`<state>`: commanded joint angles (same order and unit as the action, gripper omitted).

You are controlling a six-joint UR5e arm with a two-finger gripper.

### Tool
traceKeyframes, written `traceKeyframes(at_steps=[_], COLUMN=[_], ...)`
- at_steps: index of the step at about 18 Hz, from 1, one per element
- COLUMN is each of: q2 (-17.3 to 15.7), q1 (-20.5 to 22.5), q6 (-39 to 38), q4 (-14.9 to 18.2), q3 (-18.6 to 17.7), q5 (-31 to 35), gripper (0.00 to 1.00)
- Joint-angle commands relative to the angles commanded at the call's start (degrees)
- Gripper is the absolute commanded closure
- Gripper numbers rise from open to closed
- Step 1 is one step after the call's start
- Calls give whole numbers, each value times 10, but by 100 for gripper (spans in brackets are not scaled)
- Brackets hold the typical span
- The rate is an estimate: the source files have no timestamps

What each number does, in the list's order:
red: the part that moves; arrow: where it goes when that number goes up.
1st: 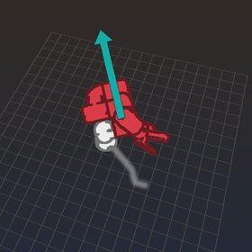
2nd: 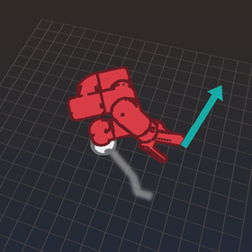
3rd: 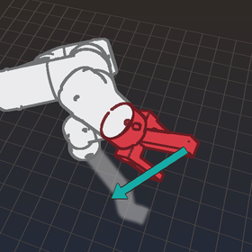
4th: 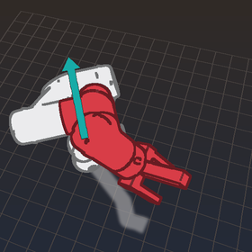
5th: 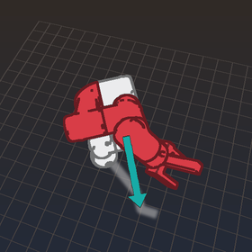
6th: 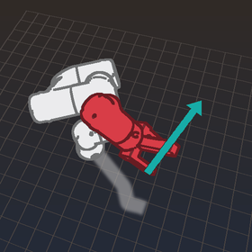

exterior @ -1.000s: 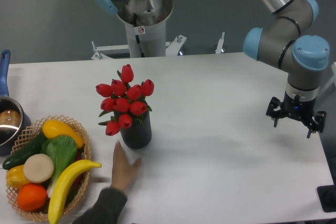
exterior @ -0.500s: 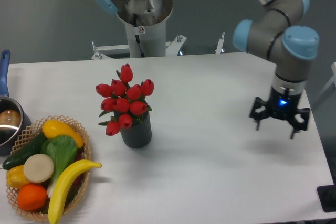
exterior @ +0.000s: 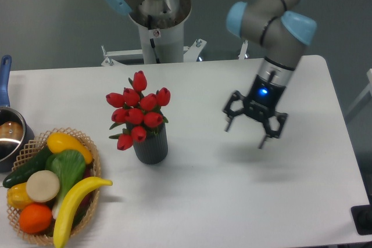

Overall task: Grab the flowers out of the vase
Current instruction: 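Move the open gripper toward the red tulip stems above the vase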

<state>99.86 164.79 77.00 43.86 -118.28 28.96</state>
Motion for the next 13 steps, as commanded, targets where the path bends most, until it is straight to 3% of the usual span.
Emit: traceKeyframes(at_steps=[2, 5, 7, 13], q2=[-19, -38, -55, -42], q1=[10, 0, -51, -119], q6=[-10, -9, -2, 1], q4=[0, 0, -1, -2], q3=[-27, -48, -80, -72], q5=[-70, -94, -113, -113], gripper=[0, 0, 0, 0])
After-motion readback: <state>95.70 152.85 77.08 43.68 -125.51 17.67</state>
